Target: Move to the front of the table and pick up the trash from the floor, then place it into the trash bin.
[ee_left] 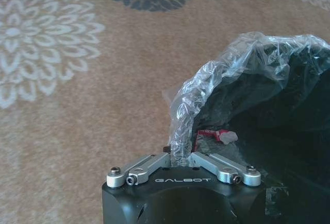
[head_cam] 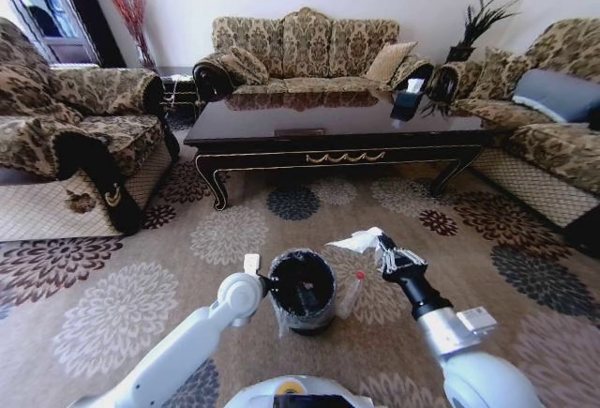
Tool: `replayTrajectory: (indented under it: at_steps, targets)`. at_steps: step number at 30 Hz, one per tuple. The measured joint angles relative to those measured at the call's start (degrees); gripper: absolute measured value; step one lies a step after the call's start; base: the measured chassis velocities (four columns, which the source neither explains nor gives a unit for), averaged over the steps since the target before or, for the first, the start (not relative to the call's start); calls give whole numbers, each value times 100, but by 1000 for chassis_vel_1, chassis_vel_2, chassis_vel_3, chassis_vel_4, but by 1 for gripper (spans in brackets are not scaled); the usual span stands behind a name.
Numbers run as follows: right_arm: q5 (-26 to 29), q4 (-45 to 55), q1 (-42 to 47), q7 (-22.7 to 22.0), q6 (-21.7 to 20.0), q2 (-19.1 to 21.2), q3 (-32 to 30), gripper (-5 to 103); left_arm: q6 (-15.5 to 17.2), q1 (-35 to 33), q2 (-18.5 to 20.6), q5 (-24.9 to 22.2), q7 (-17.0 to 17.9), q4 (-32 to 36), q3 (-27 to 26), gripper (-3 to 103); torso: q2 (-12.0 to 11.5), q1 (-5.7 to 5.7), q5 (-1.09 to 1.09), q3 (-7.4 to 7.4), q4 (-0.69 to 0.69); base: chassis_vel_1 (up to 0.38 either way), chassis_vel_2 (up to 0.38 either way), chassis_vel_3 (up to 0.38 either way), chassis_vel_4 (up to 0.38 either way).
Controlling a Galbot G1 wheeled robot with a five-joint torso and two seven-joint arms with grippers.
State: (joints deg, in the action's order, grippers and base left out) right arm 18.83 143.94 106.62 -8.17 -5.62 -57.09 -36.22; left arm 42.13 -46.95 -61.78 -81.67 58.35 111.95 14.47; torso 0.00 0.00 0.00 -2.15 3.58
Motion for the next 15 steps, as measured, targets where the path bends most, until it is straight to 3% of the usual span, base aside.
replayTrajectory:
  at_steps: [15]
  targets:
    - [-321, -52, 351, 239, 0, 44, 396, 0, 1, 429, -245, -128, 127, -179, 559, 0, 0, 0, 0, 0, -1, 0, 0, 0, 0]
